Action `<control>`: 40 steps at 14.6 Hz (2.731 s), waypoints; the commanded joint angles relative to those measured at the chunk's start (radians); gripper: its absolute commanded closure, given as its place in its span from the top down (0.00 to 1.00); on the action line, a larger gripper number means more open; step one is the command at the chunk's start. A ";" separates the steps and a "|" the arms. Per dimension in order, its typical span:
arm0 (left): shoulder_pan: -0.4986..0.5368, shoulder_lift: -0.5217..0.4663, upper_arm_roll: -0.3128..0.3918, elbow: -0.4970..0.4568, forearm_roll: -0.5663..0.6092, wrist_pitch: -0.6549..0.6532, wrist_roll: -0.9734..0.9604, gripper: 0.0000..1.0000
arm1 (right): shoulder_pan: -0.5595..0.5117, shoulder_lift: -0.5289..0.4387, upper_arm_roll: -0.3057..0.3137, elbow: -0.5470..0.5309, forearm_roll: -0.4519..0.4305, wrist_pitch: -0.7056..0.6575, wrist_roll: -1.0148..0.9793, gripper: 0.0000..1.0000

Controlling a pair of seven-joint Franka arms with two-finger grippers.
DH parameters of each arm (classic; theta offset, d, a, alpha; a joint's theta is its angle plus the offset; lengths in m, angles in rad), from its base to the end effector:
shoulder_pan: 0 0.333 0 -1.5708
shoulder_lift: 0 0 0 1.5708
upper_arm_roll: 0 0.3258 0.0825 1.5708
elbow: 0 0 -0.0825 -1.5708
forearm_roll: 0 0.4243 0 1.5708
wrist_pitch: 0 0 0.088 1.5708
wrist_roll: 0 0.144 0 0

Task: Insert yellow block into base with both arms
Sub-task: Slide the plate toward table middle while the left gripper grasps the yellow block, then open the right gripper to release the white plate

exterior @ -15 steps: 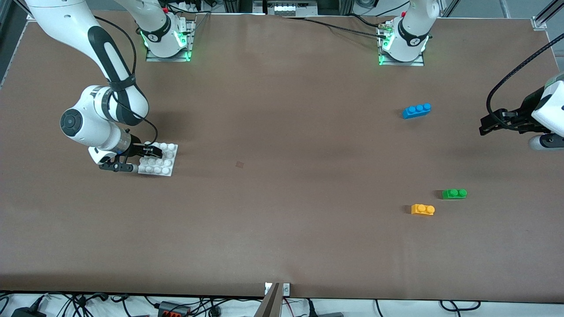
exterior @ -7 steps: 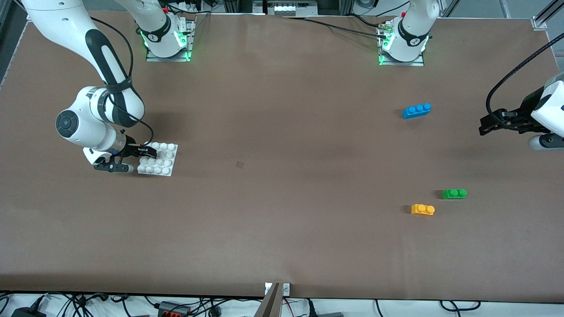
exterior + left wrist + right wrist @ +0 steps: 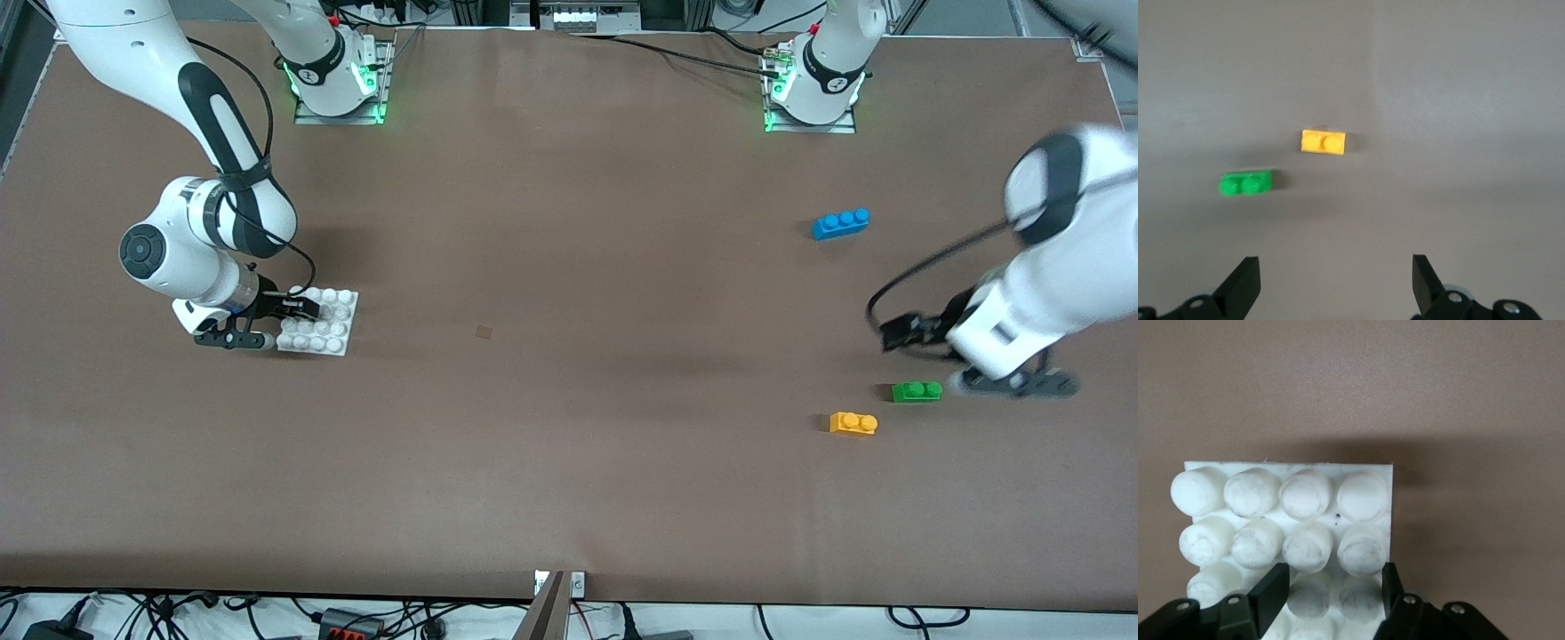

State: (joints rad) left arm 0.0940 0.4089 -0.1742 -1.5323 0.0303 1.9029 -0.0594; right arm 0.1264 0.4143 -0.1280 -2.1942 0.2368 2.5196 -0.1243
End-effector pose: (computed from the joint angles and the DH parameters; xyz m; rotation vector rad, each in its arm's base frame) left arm 0.7117 -0.0407 0.3788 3.1026 -0.0282 -0.0541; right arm 0.5692 -0.0026 0.1253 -3.0549 0.1025 0.1156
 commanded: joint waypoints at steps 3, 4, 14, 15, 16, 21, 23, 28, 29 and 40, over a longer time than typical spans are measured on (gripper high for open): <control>0.013 0.139 0.002 0.034 0.003 0.152 0.020 1.00 | 0.071 0.023 0.007 0.002 -0.007 0.021 0.011 0.49; 0.013 0.160 0.001 0.032 0.025 0.171 0.021 1.00 | 0.087 0.037 0.007 0.002 -0.005 0.025 0.014 0.48; 0.018 0.287 0.001 0.029 0.091 0.303 0.060 1.00 | 0.427 0.210 0.008 0.250 0.007 0.013 0.196 0.42; 0.018 0.297 0.004 0.029 0.092 0.320 0.037 1.00 | 0.470 0.237 0.008 0.290 0.007 0.013 0.271 0.42; 0.018 0.306 0.007 0.031 0.092 0.324 0.030 1.00 | 0.511 0.270 0.008 0.336 0.007 0.013 0.343 0.42; 0.019 0.335 0.012 0.032 0.095 0.366 0.032 1.00 | 0.627 0.397 0.022 0.525 0.030 0.002 0.448 0.42; 0.027 0.340 0.012 0.032 0.100 0.380 0.032 1.00 | 0.624 0.441 0.070 0.594 0.113 0.002 0.449 0.42; 0.027 0.361 0.012 0.032 0.100 0.399 0.039 1.00 | 0.641 0.535 0.128 0.738 0.153 0.004 0.451 0.42; 0.026 0.363 0.013 0.032 0.102 0.430 0.036 1.00 | 0.641 0.541 0.139 0.748 0.153 0.005 0.453 0.42; 0.029 0.395 0.013 0.027 0.105 0.473 0.043 1.00 | 0.593 0.344 0.087 0.763 0.136 -0.307 0.436 1.00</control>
State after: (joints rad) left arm 0.1197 0.7891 -0.1583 -1.5247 0.1114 2.3708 -0.0164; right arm 0.7541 0.8476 -0.0189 -1.4266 0.3682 2.3573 0.3186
